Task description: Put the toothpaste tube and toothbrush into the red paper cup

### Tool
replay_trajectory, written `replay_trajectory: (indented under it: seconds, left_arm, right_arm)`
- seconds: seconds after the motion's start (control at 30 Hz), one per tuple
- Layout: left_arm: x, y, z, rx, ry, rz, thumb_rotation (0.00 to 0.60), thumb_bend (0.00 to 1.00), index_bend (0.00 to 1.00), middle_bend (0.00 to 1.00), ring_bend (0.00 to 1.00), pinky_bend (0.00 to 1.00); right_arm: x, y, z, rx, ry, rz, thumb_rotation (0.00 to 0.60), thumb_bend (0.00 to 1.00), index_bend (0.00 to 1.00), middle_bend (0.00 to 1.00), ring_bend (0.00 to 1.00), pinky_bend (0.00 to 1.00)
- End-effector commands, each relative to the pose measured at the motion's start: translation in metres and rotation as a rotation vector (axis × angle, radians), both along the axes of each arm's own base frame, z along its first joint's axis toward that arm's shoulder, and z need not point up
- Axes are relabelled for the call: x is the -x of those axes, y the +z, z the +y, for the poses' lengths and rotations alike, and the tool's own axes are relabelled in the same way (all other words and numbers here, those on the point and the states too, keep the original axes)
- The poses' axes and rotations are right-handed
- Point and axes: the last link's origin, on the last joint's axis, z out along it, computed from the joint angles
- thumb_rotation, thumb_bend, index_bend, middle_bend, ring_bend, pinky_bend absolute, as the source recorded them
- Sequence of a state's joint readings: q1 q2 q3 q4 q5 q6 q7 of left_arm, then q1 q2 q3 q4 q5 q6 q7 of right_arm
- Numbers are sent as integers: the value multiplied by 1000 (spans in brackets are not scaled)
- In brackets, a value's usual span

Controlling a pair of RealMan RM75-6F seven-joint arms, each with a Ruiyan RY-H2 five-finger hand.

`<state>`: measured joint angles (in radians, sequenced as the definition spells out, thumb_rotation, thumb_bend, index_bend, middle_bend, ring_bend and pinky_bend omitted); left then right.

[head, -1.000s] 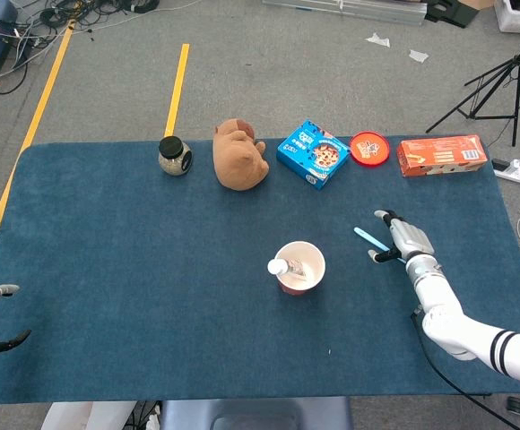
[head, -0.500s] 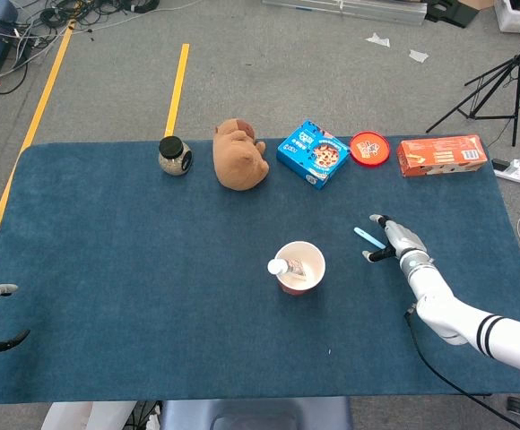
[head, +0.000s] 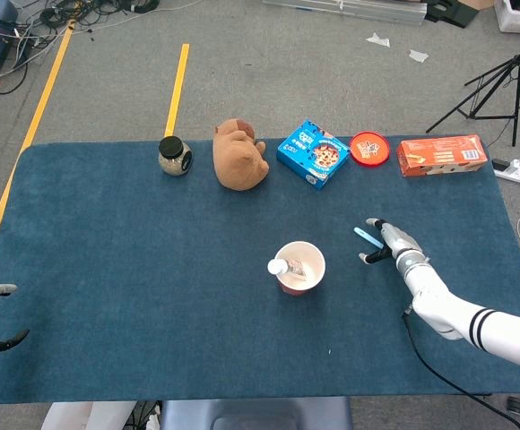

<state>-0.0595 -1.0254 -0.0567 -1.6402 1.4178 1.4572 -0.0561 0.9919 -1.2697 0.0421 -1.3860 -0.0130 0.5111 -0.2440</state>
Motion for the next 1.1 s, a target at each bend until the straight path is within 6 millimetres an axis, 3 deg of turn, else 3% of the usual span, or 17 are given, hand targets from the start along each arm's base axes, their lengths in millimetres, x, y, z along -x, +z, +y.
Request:
replay_trajectory:
  seconds: [0.03, 1.1]
  left_arm:
    - [0, 0, 0, 0, 0, 0, 600, 0, 295, 356, 256, 308]
    - [0, 1, 0, -4, 1, -3, 600, 0, 295, 356, 256, 308]
  right_arm:
    - [0, -2, -1, -6, -6, -6, 600, 238, 50, 2, 0, 123]
    - [-10, -16, -4, -62, -8, -63, 600, 239, 50, 8, 0, 124]
